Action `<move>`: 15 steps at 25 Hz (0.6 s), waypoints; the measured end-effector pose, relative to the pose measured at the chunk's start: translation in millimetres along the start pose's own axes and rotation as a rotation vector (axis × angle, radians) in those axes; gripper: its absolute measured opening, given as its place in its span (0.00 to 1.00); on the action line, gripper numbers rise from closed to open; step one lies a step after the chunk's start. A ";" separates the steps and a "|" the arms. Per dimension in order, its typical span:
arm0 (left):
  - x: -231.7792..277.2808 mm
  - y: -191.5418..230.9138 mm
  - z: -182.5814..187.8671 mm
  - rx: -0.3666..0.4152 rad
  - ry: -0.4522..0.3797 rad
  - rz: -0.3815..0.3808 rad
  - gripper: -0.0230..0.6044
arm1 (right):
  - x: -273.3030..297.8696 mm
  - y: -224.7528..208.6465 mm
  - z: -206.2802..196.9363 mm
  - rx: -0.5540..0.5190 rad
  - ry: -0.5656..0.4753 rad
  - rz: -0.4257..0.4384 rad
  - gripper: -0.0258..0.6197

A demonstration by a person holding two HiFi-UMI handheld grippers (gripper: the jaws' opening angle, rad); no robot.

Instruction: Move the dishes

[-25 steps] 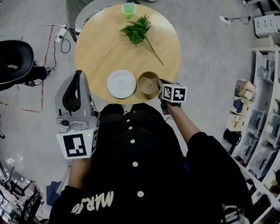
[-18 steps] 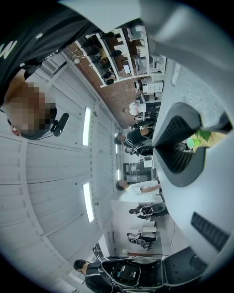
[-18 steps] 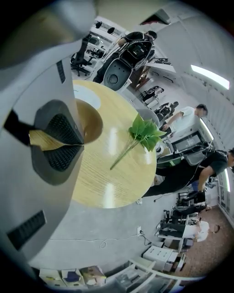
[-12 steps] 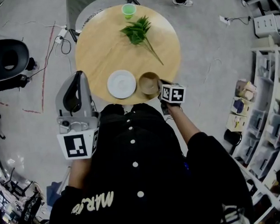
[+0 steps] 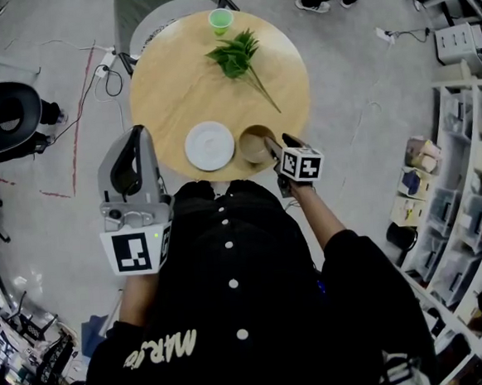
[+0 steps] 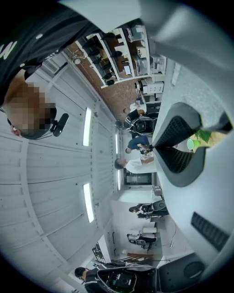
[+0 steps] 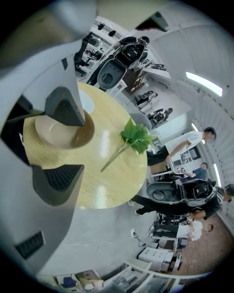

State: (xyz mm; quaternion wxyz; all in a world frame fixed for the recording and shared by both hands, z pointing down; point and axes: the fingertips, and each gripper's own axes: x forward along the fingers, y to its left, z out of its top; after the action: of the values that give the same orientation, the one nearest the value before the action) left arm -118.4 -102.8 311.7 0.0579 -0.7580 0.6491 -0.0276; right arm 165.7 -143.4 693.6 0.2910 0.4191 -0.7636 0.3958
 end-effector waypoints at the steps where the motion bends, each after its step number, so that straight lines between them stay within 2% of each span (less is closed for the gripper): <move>1: -0.1 0.3 1.3 -0.002 -0.002 0.000 0.04 | -3.0 1.0 6.0 0.000 -0.035 0.010 0.49; 2: 0.3 0.8 2.5 -0.006 -0.005 0.001 0.04 | -5.3 2.1 11.0 -0.007 -0.063 0.017 0.58; 7: 0.8 -0.5 6.9 -0.021 -0.024 -0.001 0.04 | -8.8 5.1 8.2 -0.092 -0.068 0.024 0.69; 11: 0.1 -0.6 6.8 -0.012 -0.024 -0.008 0.04 | -13.8 9.9 14.8 -0.144 -0.082 0.025 0.71; 15: -0.7 -0.4 6.0 -0.007 -0.022 -0.008 0.04 | -21.5 18.3 37.9 -0.207 -0.126 0.035 0.71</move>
State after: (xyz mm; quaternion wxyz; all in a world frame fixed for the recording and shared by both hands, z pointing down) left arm -117.5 -101.8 305.8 0.0622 -0.7611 0.6454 -0.0173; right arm 155.9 -160.6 650.8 0.2773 0.3974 -0.8243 0.2929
